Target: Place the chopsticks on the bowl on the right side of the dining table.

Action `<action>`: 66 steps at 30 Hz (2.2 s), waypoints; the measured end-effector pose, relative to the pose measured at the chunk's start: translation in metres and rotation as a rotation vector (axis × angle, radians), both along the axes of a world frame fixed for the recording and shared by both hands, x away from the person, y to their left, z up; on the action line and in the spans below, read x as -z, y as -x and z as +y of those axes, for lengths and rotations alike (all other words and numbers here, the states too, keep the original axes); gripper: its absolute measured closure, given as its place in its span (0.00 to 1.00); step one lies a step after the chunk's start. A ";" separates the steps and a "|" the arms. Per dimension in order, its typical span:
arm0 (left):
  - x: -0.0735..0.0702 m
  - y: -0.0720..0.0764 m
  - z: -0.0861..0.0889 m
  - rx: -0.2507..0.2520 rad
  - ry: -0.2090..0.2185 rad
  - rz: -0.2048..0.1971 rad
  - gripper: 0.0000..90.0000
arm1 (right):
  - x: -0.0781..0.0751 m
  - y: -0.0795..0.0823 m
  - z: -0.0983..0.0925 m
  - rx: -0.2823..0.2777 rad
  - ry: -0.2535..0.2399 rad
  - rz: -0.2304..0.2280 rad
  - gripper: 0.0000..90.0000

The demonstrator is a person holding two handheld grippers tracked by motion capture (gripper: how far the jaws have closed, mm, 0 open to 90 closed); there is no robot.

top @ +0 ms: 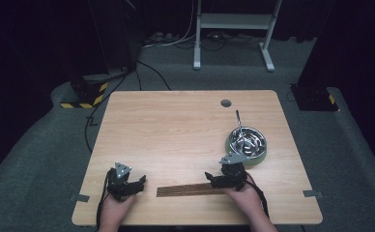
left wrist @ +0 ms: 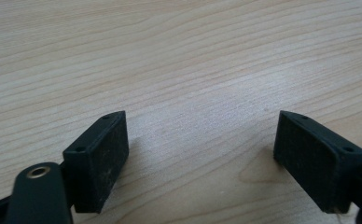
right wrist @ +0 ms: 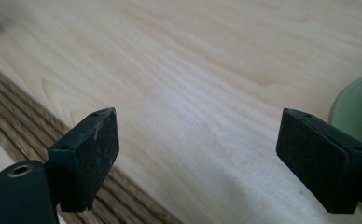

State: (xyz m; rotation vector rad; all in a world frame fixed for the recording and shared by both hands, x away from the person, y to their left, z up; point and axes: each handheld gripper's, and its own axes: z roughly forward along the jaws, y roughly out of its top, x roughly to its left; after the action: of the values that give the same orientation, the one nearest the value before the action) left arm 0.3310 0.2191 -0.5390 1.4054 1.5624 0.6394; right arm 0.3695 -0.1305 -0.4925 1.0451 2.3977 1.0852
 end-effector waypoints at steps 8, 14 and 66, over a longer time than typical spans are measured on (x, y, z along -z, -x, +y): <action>0.000 -0.002 -0.001 -0.015 0.023 -0.020 0.25 | 0.010 0.010 -0.003 -0.037 -0.003 0.031 0.16; 0.000 0.000 0.000 0.006 0.008 -0.010 0.27 | 0.014 0.011 -0.004 -0.028 0.027 0.017 0.25; 0.000 0.001 -0.003 0.017 -0.015 -0.030 0.28 | 0.024 0.013 0.016 -0.051 0.094 0.002 0.31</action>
State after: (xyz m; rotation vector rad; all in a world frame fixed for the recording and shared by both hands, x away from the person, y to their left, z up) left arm 0.3295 0.2162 -0.5391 1.4126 1.5238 0.6604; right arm 0.3568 -0.1149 -0.5170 0.9597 2.4631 0.9779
